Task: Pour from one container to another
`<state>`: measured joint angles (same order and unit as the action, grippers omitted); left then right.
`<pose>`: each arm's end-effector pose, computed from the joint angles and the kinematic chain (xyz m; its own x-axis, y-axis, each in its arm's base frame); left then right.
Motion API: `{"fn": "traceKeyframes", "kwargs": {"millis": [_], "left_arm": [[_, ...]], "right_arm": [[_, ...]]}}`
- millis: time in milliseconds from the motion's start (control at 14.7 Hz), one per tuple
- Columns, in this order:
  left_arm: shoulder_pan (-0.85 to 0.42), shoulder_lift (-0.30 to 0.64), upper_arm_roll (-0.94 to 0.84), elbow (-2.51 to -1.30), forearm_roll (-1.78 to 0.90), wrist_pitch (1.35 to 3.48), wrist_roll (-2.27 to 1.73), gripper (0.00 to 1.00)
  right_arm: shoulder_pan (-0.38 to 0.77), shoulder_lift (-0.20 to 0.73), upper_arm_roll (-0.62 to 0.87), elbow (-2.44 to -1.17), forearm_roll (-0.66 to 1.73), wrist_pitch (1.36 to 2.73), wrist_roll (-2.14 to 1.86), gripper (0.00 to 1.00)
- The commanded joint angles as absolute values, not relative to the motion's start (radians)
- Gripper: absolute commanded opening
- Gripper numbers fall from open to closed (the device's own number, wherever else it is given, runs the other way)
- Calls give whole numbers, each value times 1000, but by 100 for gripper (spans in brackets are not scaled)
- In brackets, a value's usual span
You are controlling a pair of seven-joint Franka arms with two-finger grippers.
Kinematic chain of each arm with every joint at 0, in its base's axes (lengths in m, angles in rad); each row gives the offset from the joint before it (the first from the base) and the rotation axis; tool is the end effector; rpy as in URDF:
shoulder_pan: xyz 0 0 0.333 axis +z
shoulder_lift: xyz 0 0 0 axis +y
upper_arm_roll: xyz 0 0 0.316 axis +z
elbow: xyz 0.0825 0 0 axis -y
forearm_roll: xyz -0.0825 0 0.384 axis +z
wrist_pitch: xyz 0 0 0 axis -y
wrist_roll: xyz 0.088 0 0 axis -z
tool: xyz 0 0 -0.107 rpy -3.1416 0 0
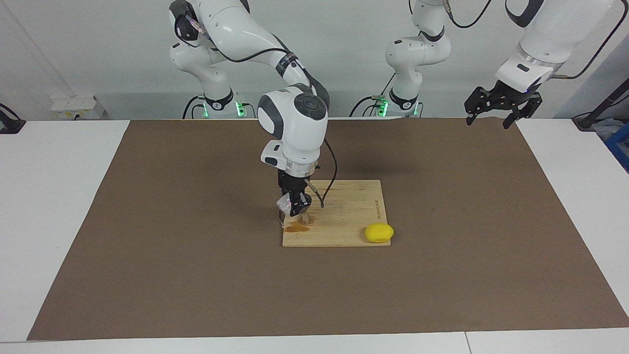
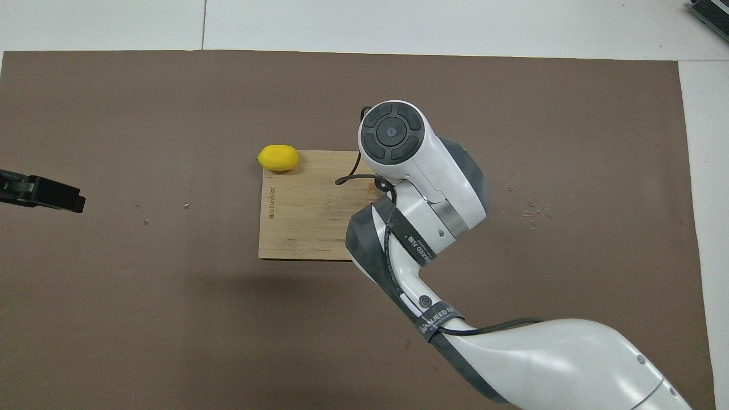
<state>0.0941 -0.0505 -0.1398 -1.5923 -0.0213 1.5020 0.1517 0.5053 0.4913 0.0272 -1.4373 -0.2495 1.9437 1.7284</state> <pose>0.5310 -0.0287 0.6357 0.9797 -0.1971 -0.0377 -0.1964 -0.9803 0.0202 0.6138 0.3385 0.4117 0.4305 -0.8765 0.2152 -0.8929 -0.4484 -0.0401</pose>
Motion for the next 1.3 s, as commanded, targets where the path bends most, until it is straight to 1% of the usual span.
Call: {"fn": "traceKeyframes", "kwargs": {"millis": [0, 614, 1228], "left_arm": [[97, -77, -143, -1621, -8, 1519, 149, 100], [97, -77, -143, -1621, -8, 1519, 149, 100], [97, -77, -141, -1621, -8, 1519, 149, 100]], "right_arm": [[505, 466, 28, -1450, -261, 1927, 1747, 0], [477, 453, 31, -1450, -207, 1930, 1724, 0], [404, 442, 29, -1450, 12, 1941, 1611, 0]]}}
